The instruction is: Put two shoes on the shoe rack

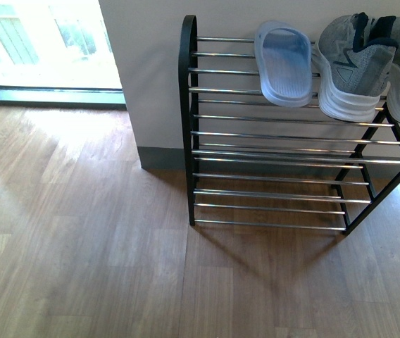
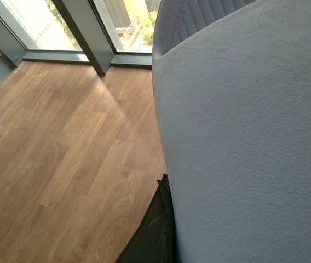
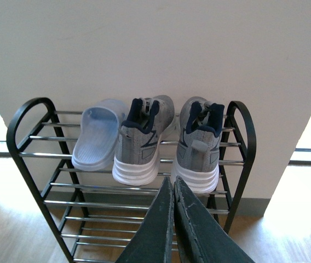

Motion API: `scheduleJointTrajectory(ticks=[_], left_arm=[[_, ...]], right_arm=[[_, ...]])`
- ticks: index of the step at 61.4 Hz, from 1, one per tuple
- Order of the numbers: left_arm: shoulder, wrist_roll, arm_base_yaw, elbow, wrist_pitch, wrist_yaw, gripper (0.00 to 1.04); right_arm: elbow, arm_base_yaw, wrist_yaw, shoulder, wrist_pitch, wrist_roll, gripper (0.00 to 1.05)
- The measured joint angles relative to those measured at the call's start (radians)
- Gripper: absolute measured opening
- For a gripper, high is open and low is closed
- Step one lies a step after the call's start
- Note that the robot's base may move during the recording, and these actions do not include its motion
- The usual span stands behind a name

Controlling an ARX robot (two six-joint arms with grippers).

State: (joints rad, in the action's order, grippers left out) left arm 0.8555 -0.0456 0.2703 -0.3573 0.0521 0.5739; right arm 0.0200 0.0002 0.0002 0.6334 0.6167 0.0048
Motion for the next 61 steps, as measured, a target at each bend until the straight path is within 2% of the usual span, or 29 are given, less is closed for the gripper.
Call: scheduleJointTrajectory(ticks=[28, 61], left_arm=[[0.000, 0.000, 0.000, 0.000, 0.000, 0.000, 0.02], [0.000, 0.000, 0.000, 0.000, 0.000, 0.000, 0.02]], right_arm=[[-0.001, 0.000, 0.000, -0.253, -0.237, 0.000, 0.02], [-0.001, 0.000, 0.000, -0.424, -0.405, 0.000, 0.02]])
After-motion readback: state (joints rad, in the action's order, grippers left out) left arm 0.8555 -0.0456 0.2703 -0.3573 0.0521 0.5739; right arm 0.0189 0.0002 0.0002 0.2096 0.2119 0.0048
